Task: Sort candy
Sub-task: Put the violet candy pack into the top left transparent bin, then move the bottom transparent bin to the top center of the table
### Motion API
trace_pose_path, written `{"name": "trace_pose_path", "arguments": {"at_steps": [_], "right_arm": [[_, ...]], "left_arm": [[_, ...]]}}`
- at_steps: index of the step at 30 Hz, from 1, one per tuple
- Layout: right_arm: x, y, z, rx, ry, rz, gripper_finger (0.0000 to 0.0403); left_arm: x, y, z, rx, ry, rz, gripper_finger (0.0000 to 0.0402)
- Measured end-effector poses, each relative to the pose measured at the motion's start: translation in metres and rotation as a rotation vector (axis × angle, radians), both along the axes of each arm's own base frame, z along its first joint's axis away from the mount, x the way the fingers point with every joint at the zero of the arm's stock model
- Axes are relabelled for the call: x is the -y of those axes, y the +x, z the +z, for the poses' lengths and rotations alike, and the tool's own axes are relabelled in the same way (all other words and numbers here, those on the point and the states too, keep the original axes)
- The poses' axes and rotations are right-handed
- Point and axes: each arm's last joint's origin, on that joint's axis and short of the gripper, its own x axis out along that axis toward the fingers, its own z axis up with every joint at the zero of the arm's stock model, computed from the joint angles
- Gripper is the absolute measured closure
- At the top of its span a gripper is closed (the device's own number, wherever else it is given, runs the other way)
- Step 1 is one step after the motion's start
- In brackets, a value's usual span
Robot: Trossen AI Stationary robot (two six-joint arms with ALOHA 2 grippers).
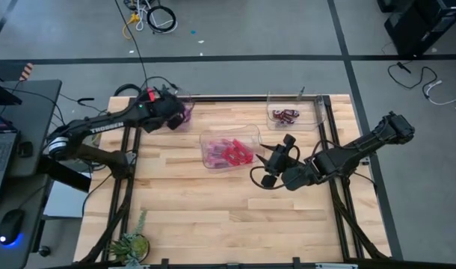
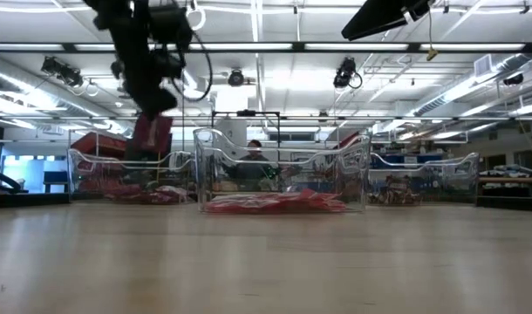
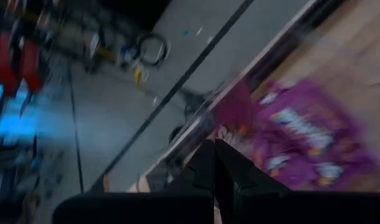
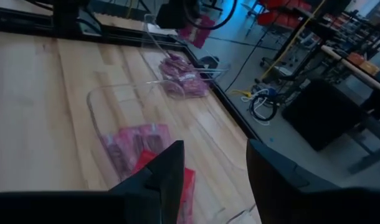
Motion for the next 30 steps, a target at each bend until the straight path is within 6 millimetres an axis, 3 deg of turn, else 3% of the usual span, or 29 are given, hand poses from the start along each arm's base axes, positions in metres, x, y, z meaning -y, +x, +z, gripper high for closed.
{"name": "trace_pose_path", "arguments": {"at_steps": [5,8,23,26,30], "right_arm": [[0.005,0.002,0.000,-0.003,0.002,-0.016,0.0245],[0.008,0.003,-0.001,-0.010,0.018,-0.006,0.0245],[0.010,0.005,-0.002,-0.026,0.058,0.029,0.0214],[0.012,0.006,-0.003,-0.041,0.098,0.068,0.0217],[0.017,0.013,-0.007,-0.063,0.176,0.119,0.0258]], "left_arm": [[-0.027,-0.018,-0.026,-0.024,-0.005,0.134,0.0398],[-0.036,-0.025,-0.032,-0.056,0.021,0.165,0.0388],[-0.033,-0.024,-0.035,-0.116,-0.036,0.076,0.0286],[-0.024,-0.016,-0.031,-0.058,-0.050,-0.015,0.0302],[-0.001,-0.002,-0.015,0.191,-0.103,-0.248,0.0369]]}}
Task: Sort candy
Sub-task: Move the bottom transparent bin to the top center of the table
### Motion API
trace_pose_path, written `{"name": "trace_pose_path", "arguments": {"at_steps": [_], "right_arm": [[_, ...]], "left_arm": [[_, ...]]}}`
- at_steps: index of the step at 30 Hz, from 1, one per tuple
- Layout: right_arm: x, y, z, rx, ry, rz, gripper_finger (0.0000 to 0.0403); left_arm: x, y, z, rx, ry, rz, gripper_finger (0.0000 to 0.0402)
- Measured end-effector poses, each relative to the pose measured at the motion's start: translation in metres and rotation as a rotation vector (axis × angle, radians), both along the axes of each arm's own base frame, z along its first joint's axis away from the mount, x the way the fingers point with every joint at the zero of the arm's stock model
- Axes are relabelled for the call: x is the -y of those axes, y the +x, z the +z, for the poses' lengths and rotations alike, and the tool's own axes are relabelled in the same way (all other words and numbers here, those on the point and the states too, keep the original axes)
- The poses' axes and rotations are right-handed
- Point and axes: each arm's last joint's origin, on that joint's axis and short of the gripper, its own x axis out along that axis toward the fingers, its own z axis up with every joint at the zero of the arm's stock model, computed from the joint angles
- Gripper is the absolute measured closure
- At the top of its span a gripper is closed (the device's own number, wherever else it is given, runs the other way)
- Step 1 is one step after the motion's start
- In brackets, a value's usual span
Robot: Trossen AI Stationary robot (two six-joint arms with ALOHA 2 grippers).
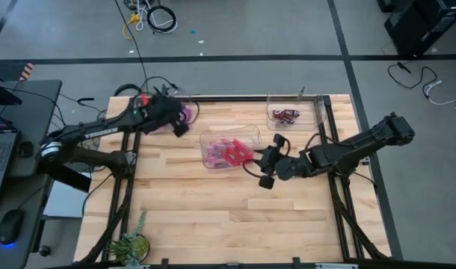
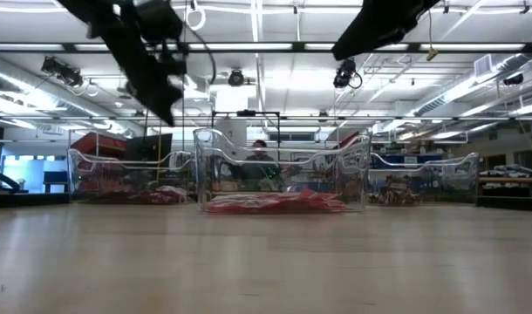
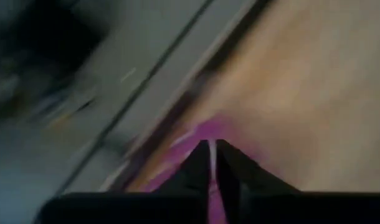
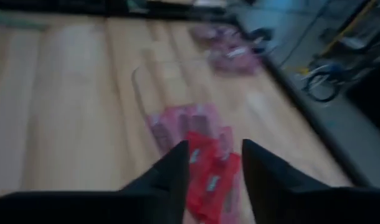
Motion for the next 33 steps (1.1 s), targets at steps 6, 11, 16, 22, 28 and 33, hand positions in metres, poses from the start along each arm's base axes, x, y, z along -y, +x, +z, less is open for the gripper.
{"name": "trace_pose_path", "arguments": {"at_steps": [6,11,16,22,28,33], "right_arm": [[0.007,0.019,-0.023,-0.111,0.120,0.113,0.0380],[0.009,0.034,-0.053,-0.237,0.242,0.185,0.0388],[0.016,0.050,-0.080,-0.284,0.272,0.157,0.0401],[0.039,0.067,-0.099,-0.253,0.304,0.067,0.0401],[0.062,0.075,-0.114,-0.256,0.311,-0.005,0.0402],[0.084,0.079,-0.115,-0.216,0.308,-0.053,0.0402]], "left_arm": [[0.046,0.013,0.006,0.391,-0.182,-0.534,0.0398],[0.092,0.030,-0.010,0.449,-0.260,-0.836,0.0400],[0.135,0.047,-0.023,0.402,-0.262,-1.017,0.0400],[0.150,0.062,-0.050,0.299,-0.228,-0.930,0.0401],[0.146,0.074,-0.076,0.197,-0.162,-0.775,0.0401],[0.131,0.076,-0.089,0.118,-0.053,-0.591,0.0401]]}}
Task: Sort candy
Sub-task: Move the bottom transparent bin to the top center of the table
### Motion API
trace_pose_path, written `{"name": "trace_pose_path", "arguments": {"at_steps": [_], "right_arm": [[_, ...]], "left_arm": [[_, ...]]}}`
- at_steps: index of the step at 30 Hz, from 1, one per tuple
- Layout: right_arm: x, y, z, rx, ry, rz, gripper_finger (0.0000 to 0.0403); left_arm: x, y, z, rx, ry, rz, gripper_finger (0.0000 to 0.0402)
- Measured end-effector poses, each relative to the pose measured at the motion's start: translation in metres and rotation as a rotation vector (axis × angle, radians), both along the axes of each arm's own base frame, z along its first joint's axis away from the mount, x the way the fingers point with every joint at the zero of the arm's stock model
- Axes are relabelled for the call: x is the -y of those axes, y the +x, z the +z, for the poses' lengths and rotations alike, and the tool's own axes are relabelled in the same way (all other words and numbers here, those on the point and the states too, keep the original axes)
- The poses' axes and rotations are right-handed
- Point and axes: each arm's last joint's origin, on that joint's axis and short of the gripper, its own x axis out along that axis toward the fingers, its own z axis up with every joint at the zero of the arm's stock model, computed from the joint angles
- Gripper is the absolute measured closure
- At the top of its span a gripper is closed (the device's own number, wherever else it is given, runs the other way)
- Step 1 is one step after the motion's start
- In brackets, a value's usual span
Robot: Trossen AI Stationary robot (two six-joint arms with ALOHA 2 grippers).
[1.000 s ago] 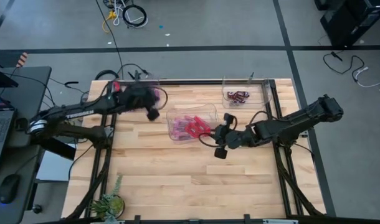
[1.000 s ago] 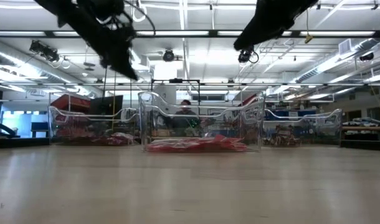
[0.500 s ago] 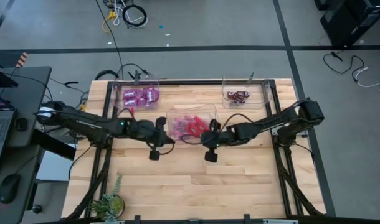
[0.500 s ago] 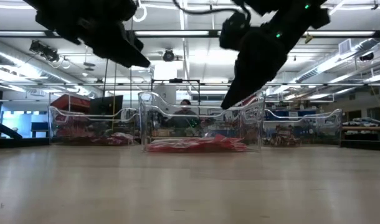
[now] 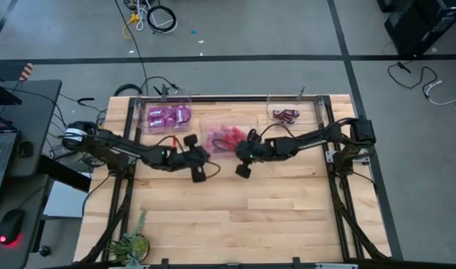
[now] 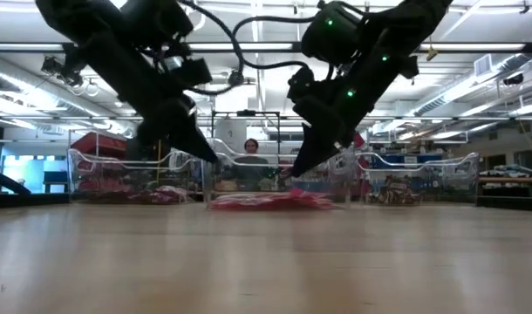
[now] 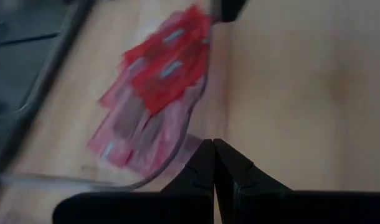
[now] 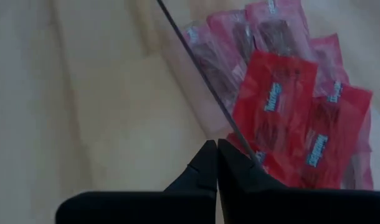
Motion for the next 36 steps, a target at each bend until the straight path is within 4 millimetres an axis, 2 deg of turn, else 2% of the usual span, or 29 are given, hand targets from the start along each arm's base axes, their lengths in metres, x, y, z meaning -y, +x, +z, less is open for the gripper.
{"name": "trace_pose_path", "arguments": {"at_steps": [5,12,18,23,29,32,36], "right_arm": [[0.024,0.001,0.000,0.009,-0.044,-0.019,0.0402],[0.064,-0.001,-0.006,0.000,-0.095,-0.077,0.0402],[0.090,-0.004,-0.005,0.028,-0.137,-0.108,0.0403],[0.110,-0.007,-0.010,0.024,-0.143,-0.096,0.0403],[0.129,-0.014,-0.010,0.007,-0.162,-0.069,0.0403],[0.129,-0.016,-0.007,0.014,-0.166,-0.056,0.0403],[0.123,-0.014,0.003,0.034,-0.198,-0.044,0.0403]], "left_arm": [[-0.022,0.001,-0.004,0.015,0.001,0.155,0.0401],[-0.050,0.003,-0.010,0.010,0.022,0.240,0.0401],[-0.070,0.005,-0.008,0.060,0.047,0.290,0.0401],[-0.070,0.004,0.010,0.123,0.084,0.257,0.0401],[-0.066,-0.011,0.037,0.198,0.036,0.236,0.0401],[-0.070,-0.027,0.050,0.220,0.017,0.329,0.0401],[-0.087,-0.050,0.057,0.218,-0.007,0.510,0.0401]]}}
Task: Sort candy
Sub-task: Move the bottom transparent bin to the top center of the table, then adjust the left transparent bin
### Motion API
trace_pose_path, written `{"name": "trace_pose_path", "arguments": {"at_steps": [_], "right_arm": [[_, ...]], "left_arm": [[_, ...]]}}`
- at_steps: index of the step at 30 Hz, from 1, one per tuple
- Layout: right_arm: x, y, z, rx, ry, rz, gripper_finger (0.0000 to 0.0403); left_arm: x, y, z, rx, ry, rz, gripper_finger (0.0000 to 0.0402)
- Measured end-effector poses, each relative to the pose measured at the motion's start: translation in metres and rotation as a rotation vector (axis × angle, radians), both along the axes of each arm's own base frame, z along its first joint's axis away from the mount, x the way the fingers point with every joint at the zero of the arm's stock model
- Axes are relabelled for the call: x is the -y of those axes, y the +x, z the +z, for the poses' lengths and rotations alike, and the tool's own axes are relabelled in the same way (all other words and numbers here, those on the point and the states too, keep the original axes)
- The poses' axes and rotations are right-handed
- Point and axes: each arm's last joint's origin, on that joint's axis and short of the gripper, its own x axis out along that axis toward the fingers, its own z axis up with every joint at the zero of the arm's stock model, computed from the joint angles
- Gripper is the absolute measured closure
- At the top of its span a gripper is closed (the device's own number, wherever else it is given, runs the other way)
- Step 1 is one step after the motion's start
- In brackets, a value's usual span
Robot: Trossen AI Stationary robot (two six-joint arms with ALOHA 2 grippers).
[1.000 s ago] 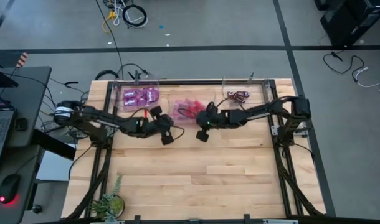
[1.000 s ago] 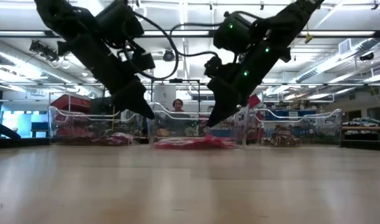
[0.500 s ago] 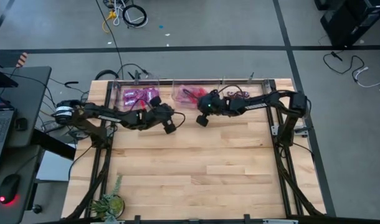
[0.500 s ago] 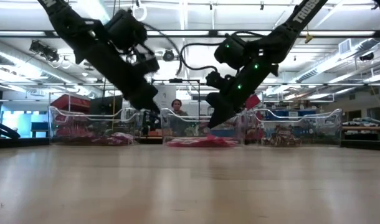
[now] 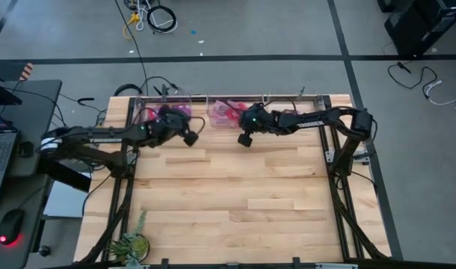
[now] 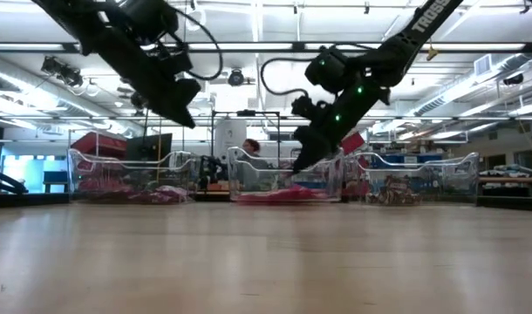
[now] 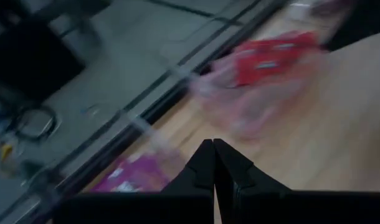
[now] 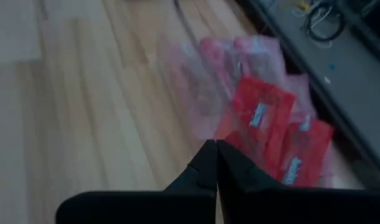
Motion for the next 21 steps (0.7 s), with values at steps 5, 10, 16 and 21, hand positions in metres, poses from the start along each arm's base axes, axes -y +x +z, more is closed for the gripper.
{"name": "trace_pose_path", "arguments": {"at_steps": [5,10,16,21], "right_arm": [[-0.013,0.000,0.020,0.057,-0.011,0.021,0.0403],[-0.021,-0.003,0.036,0.092,-0.021,0.038,0.0403],[-0.025,-0.007,0.049,0.114,-0.035,0.054,0.0403],[-0.027,-0.012,0.055,0.108,-0.036,0.052,0.0403]], "left_arm": [[-0.033,-0.016,-0.007,-0.026,-0.062,0.146,0.0401],[-0.068,-0.021,-0.019,0.008,-0.139,0.181,0.0401],[-0.095,-0.019,-0.036,0.072,-0.239,0.098,0.0401],[-0.105,-0.011,-0.047,0.122,-0.260,0.045,0.0401]]}}
